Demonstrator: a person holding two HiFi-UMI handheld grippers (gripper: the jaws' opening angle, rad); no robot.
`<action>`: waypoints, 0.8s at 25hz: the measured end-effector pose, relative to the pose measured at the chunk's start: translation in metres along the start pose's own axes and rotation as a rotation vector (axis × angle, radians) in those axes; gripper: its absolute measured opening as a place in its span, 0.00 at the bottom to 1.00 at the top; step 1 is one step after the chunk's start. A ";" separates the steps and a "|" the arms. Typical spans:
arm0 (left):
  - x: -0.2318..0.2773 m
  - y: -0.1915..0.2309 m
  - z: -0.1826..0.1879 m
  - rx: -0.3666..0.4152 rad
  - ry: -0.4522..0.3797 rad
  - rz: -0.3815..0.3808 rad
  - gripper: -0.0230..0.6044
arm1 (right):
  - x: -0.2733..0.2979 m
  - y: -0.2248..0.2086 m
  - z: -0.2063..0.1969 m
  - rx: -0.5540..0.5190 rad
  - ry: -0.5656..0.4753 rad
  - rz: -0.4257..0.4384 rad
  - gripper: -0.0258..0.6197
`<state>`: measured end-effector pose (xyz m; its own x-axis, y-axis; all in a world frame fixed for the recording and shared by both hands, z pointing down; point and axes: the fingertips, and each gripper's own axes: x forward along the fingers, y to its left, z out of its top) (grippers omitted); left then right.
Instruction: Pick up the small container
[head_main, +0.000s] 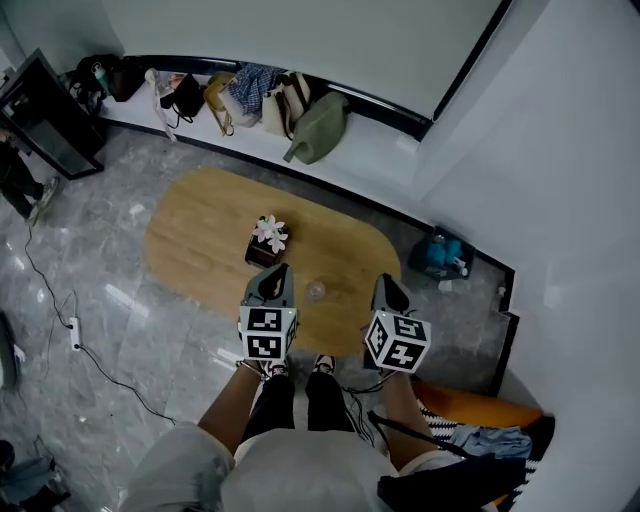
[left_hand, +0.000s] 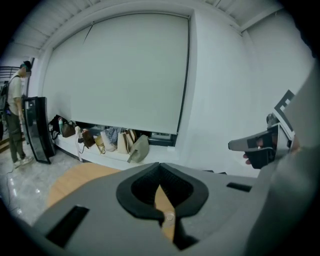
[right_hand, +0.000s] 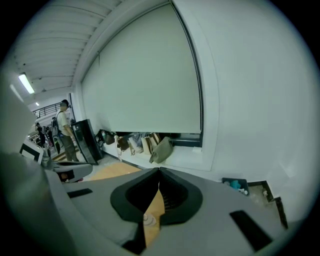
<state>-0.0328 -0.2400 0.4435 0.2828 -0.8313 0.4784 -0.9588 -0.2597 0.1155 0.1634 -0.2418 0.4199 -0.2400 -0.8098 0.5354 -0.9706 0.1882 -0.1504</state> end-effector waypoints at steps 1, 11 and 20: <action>0.004 0.002 -0.012 0.002 0.020 0.004 0.05 | 0.005 -0.002 -0.009 -0.001 0.016 0.003 0.08; 0.047 0.027 -0.137 -0.066 0.127 0.038 0.05 | 0.069 -0.009 -0.131 0.019 0.167 0.038 0.08; 0.084 0.032 -0.222 -0.100 0.184 0.041 0.05 | 0.111 -0.010 -0.227 0.053 0.241 0.059 0.08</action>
<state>-0.0459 -0.2089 0.6805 0.2426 -0.7338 0.6346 -0.9699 -0.1700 0.1741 0.1413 -0.2077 0.6695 -0.3006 -0.6412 0.7060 -0.9537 0.1969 -0.2272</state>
